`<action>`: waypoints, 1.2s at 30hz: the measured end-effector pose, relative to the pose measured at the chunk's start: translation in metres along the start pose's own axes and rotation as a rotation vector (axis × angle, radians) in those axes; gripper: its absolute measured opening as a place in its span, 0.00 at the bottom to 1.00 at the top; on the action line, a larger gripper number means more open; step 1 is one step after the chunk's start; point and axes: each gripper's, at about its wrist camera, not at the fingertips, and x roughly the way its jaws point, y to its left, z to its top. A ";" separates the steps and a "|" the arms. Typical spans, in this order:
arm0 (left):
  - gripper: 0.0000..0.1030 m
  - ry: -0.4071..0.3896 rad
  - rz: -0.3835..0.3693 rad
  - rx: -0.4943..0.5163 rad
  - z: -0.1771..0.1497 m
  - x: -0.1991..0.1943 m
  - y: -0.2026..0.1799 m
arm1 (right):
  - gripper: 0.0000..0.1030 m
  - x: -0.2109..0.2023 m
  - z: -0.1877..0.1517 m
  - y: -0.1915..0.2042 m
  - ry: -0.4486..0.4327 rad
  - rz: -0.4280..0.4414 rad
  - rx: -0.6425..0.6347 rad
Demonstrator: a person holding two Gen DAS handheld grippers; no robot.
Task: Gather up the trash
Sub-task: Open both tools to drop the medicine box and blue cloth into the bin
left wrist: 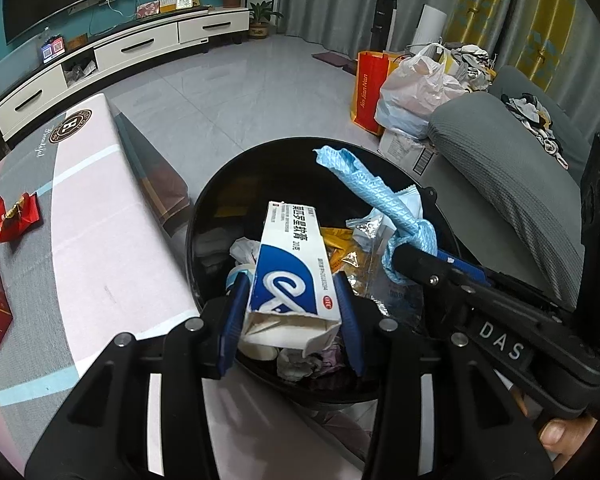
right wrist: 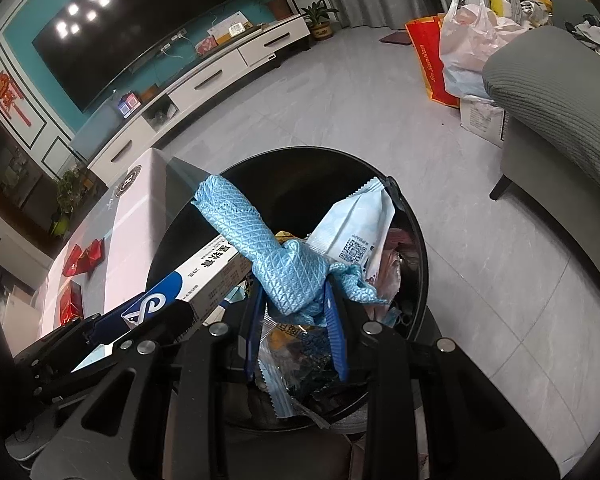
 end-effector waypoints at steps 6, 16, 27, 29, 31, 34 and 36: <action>0.44 0.007 -0.005 -0.003 0.000 0.000 0.001 | 0.32 0.001 0.000 0.000 0.006 0.000 0.005; 0.46 0.010 -0.009 -0.002 -0.002 -0.001 0.005 | 0.39 0.002 0.000 -0.002 0.009 -0.005 0.020; 0.52 -0.035 -0.036 -0.024 -0.001 -0.014 0.009 | 0.48 -0.005 0.001 -0.006 -0.016 -0.011 0.047; 0.53 -0.044 -0.038 -0.034 -0.001 -0.017 0.012 | 0.48 -0.007 0.001 -0.006 -0.023 -0.012 0.047; 0.57 -0.055 -0.040 -0.045 -0.003 -0.022 0.015 | 0.48 -0.009 0.002 -0.005 -0.030 -0.015 0.043; 0.65 -0.074 -0.033 -0.052 -0.007 -0.031 0.019 | 0.49 -0.013 0.002 -0.004 -0.041 -0.021 0.039; 0.65 -0.085 -0.033 -0.056 -0.009 -0.036 0.022 | 0.53 -0.016 0.001 -0.003 -0.051 -0.028 0.035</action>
